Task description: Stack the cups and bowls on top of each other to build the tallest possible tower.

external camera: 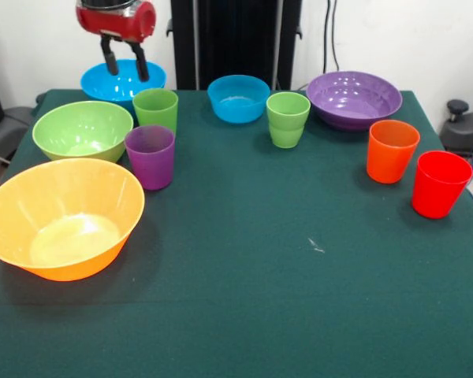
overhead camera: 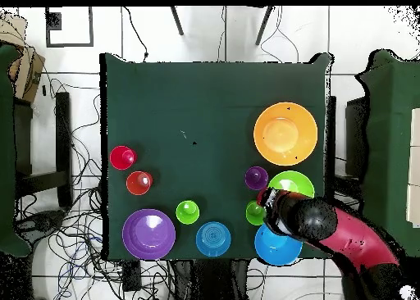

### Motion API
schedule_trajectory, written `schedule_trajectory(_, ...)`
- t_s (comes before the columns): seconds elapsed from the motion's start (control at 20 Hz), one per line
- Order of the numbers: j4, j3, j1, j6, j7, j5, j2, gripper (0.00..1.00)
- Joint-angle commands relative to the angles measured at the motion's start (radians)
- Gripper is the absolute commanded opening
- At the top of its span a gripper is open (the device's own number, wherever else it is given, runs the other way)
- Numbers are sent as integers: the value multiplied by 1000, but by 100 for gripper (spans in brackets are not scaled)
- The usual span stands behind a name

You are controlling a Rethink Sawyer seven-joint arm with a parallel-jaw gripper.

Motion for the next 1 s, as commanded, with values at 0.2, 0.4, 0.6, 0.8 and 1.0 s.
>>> schedule_trajectory(0.2, 57, 204, -150, -76, -226, -180, -3, 100)
schedule_trajectory(0.4, 33, 225, -162, -45, -197, -217, 7, 100)
schedule_trajectory(0.6, 79, 230, -130, -60, -131, -243, -14, 100)
schedule_trajectory(0.8, 118, 226, -80, -97, -57, -252, -23, 100)
schedule_trajectory(1.0, 169, 211, -18, -152, 16, -255, -37, 100)
